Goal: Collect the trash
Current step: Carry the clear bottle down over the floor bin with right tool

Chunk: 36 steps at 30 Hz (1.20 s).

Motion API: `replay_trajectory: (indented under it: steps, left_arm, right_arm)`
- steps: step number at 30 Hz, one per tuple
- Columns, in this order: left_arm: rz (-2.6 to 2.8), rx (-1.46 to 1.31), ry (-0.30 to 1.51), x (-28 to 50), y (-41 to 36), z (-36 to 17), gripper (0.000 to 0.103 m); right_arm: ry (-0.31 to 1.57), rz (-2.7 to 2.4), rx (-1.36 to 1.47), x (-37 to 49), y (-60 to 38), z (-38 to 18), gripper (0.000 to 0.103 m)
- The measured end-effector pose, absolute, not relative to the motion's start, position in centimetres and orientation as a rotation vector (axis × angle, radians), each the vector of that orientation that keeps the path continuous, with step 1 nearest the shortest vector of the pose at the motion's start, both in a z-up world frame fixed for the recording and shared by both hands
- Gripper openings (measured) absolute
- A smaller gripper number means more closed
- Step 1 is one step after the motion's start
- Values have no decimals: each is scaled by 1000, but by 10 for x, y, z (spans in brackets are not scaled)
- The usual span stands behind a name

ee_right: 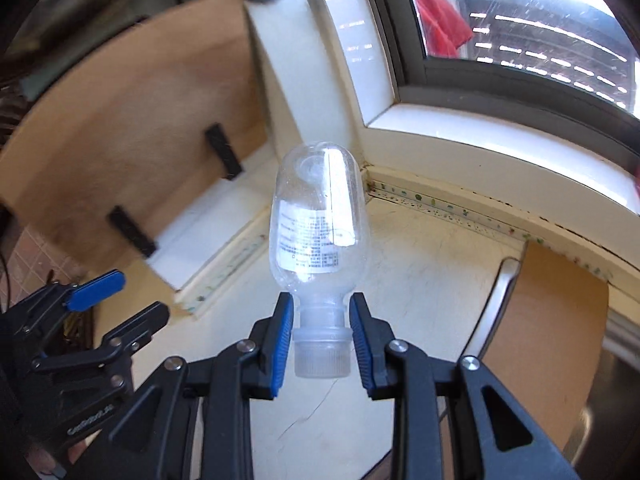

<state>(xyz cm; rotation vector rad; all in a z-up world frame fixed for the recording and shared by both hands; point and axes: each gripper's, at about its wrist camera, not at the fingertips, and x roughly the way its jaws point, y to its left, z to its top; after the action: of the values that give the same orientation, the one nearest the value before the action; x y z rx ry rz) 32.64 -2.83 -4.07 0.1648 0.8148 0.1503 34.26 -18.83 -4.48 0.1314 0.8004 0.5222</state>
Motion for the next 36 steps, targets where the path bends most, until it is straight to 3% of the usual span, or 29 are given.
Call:
replay_trajectory:
  steps: [10, 19, 27, 28, 30, 36]
  left_arm:
    - [11, 95, 705, 150, 34, -7, 60]
    - [-52, 42, 805, 30, 73, -67, 60]
    - [-25, -19, 996, -10, 87, -164, 60]
    - [-16, -18, 1014, -14, 88, -178, 61]
    - [-6, -26, 1049, -25, 90, -210, 73]
    - [76, -59, 1209, -41, 101, -321, 74]
  right_arm:
    - [733, 464, 277, 125, -151, -19, 29]
    - [909, 481, 211, 12, -96, -57, 29]
    - [1180, 536, 111, -22, -64, -149, 29]
    - [1218, 538, 108, -23, -62, -167, 29]
    - [1285, 548, 106, -26, -58, -203, 29]
    - [1514, 510, 129, -28, -57, -344, 29]
